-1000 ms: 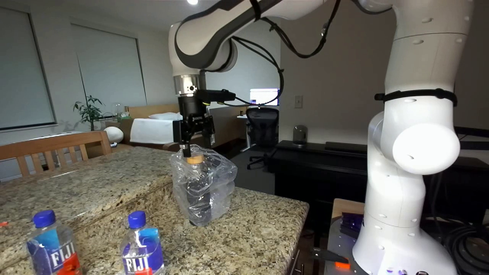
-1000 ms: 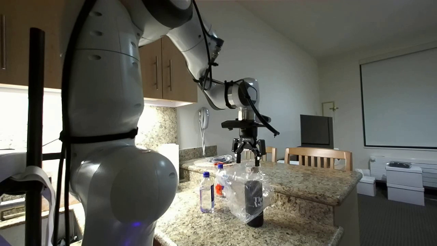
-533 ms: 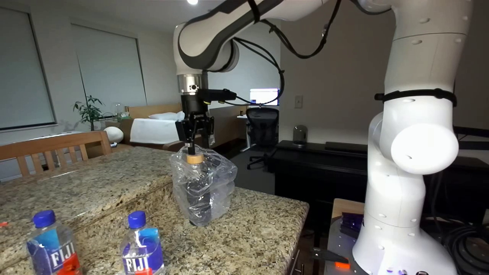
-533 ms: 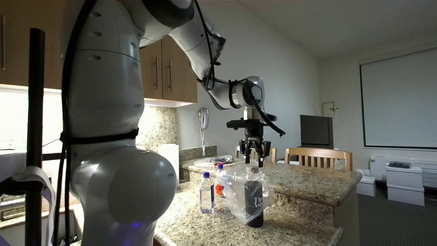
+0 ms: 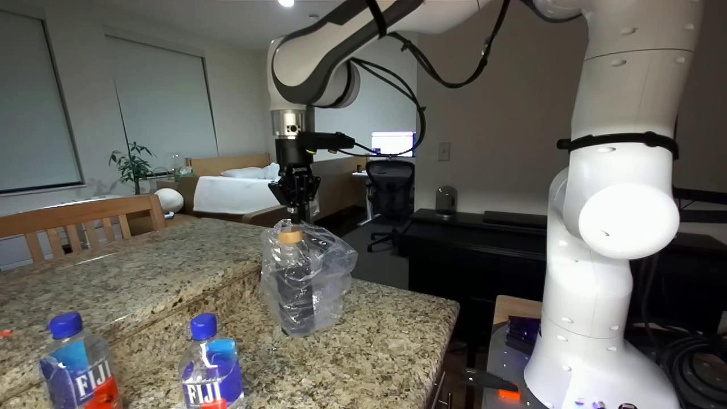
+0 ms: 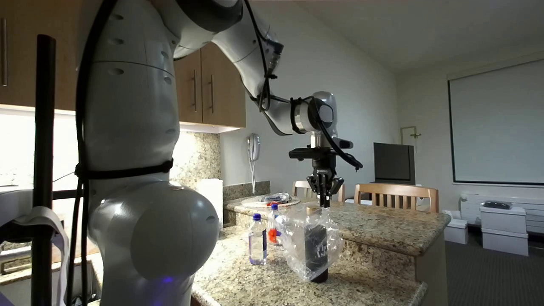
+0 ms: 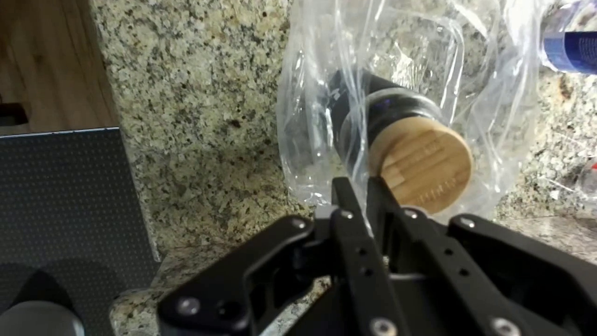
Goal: Put the plastic over the brown bottle
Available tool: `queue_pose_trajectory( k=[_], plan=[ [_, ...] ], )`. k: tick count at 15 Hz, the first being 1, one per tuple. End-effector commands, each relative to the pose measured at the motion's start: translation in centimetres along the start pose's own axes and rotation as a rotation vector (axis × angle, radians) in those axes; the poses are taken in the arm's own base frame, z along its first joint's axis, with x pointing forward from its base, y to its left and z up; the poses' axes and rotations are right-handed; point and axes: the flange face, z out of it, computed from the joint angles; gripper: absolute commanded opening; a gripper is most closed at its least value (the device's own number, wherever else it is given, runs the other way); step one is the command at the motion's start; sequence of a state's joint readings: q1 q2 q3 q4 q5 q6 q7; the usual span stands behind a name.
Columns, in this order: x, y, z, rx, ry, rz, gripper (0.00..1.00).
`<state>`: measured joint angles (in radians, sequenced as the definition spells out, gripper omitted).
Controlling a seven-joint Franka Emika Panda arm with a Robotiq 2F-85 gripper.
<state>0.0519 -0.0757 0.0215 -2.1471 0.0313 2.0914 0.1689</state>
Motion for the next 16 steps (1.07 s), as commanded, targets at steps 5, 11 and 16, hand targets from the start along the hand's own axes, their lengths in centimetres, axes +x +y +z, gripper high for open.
queue_pose_trajectory(
  k=[5, 11, 16],
  plan=[
    [1.8, 0.2, 0.9, -0.008, 0.052, 0.051, 0.11],
    [4.9, 0.1, 3.2, 0.002, 0.059, 0.103, 0.10],
    [6.4, 1.2, 5.0, 0.002, 0.039, 0.139, 0.11]
  ],
)
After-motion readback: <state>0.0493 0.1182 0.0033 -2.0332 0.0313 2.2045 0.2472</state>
